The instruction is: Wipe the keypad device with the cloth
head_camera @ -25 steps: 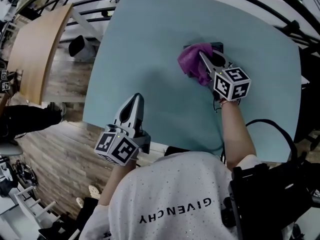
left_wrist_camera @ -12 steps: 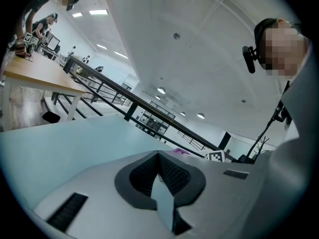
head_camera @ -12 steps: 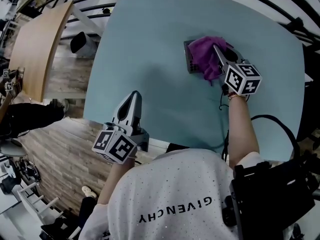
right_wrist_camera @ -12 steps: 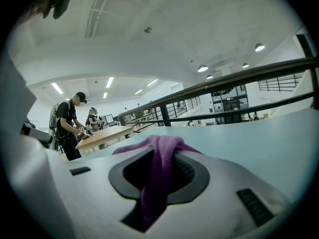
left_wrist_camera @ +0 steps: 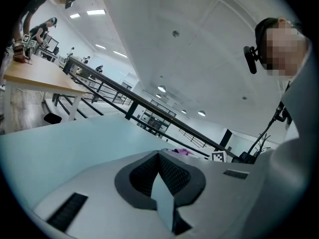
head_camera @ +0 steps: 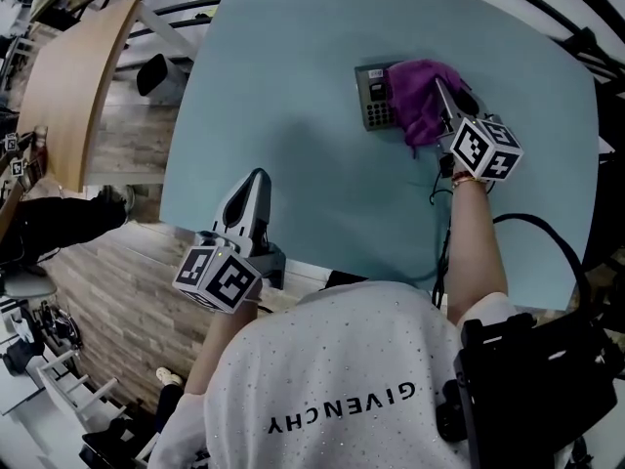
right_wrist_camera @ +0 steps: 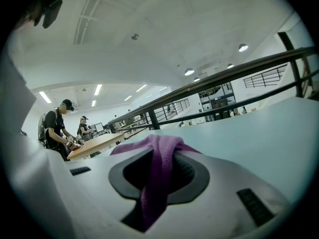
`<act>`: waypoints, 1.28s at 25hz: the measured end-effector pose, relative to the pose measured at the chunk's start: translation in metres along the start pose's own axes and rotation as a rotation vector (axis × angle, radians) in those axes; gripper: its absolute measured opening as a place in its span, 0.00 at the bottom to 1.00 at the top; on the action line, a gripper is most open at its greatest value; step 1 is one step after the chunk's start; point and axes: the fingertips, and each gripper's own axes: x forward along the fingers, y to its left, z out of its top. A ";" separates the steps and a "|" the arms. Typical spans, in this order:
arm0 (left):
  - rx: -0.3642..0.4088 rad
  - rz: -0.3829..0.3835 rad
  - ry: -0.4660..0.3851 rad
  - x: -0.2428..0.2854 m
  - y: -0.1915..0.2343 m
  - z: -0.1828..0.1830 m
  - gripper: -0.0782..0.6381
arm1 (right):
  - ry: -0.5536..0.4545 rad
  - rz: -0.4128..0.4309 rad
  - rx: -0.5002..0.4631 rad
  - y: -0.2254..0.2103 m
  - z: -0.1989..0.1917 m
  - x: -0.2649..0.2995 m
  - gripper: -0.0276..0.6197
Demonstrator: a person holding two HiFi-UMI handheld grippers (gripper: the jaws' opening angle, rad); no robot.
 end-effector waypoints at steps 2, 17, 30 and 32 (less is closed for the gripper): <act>-0.009 0.001 0.000 -0.001 -0.001 0.000 0.11 | 0.000 -0.025 0.029 -0.009 -0.001 -0.005 0.16; -0.043 0.023 -0.009 -0.017 0.004 -0.008 0.11 | -0.103 0.252 -0.181 0.113 0.009 -0.007 0.16; -0.052 0.058 -0.017 -0.028 0.011 -0.014 0.11 | 0.089 0.311 -0.241 0.137 -0.039 0.028 0.16; -0.053 0.058 -0.019 -0.028 0.010 -0.012 0.11 | 0.085 0.282 -0.230 0.127 -0.033 0.025 0.16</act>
